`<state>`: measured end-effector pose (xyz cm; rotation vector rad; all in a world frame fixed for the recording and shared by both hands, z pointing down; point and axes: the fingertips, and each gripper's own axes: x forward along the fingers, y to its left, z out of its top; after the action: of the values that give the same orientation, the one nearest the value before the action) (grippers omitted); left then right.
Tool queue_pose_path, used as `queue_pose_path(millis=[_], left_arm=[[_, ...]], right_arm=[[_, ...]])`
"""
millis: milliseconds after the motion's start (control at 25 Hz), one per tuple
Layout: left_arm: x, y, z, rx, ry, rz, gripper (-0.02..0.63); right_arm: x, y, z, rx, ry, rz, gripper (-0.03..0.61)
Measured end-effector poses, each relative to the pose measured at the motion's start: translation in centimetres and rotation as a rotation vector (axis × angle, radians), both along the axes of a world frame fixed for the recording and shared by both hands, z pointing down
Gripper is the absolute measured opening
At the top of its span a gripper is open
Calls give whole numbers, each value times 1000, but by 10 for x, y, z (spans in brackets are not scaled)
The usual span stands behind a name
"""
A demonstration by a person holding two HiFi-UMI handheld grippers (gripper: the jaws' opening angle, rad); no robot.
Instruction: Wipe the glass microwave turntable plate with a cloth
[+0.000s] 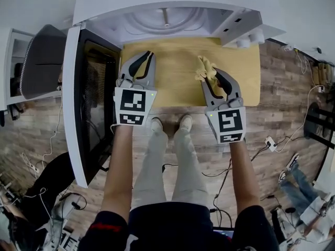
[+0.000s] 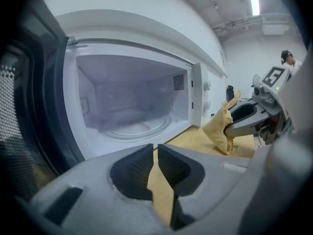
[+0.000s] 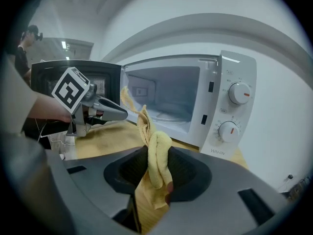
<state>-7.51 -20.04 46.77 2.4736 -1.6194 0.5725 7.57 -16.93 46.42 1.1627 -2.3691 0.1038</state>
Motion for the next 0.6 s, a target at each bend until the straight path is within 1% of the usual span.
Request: queue_pose_path(millis=[120,280,320,360,400,440,600], left_arm=[[-5,-8,-3,27,29,-3,21],[-5,-19,-1,53,15,5,23],[-3,-21,0,56,14,15,33],[-1,-23,0,55,18,29,66],[2,-25,0,54,22,48,134],[6,-26,-2,55,26,67,175],[14,-36,-12,90,24,106,240]], right_arm=[[-4,-7,5,15,7,-16,130],[-8,-18,10,26,5,-24,130],[-10,-21,11,28,0,-25,130],[-11,-24,11,31,-3,-26,130],[-13,-26,11,34,-5,-27,130],[-14,-28,12,37,-5,-29,130],[-16,-34,15,49,0,-43,130]])
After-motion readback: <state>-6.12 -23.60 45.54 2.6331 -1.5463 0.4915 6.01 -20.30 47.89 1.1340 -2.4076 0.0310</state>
